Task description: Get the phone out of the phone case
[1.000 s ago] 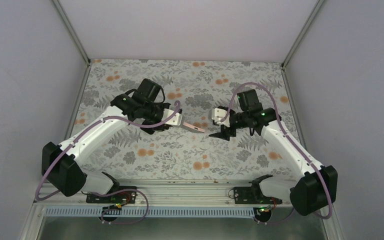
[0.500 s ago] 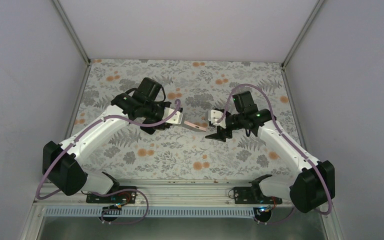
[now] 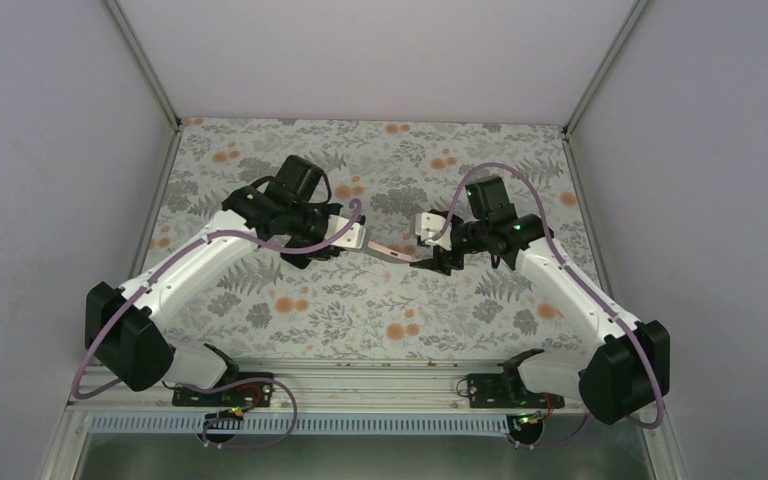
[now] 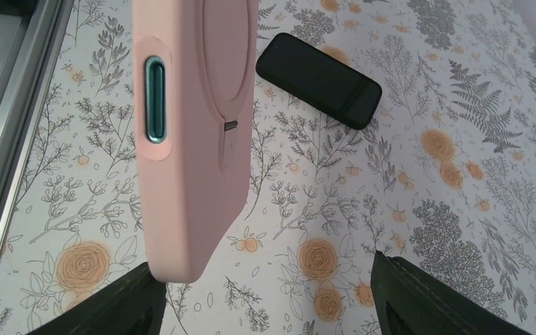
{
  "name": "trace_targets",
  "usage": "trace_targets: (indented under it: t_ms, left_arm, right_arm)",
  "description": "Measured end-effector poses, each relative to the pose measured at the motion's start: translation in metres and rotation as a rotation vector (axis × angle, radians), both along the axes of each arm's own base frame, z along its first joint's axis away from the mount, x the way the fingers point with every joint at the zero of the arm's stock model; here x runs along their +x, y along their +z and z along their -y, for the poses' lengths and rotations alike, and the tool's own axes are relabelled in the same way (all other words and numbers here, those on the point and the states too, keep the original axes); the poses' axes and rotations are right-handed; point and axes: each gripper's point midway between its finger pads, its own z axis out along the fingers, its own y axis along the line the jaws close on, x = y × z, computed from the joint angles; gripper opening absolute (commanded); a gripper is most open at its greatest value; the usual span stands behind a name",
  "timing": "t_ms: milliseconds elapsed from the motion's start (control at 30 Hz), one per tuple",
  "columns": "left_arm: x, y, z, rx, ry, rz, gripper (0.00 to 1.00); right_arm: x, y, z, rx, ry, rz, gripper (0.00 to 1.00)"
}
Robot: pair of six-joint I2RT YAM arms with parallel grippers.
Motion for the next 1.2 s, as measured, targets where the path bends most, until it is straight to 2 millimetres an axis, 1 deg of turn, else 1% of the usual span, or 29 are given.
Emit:
trace_targets:
  t_ms: [700,1000,1200]
  left_arm:
    - [0.004,-0.002,-0.002,0.02,0.015,0.017,0.02]
    - [0.004,-0.002,0.0,0.03,0.016,0.031,0.02]
    - [0.007,0.001,0.0,0.03,0.028,0.04,0.02]
  right_arm:
    - [0.012,-0.004,0.005,-0.043,-0.055,0.026,0.74]
    - [0.013,-0.002,0.005,-0.037,-0.067,0.019,0.73]
    - [0.021,0.002,0.005,-0.033,-0.105,0.008,0.73]
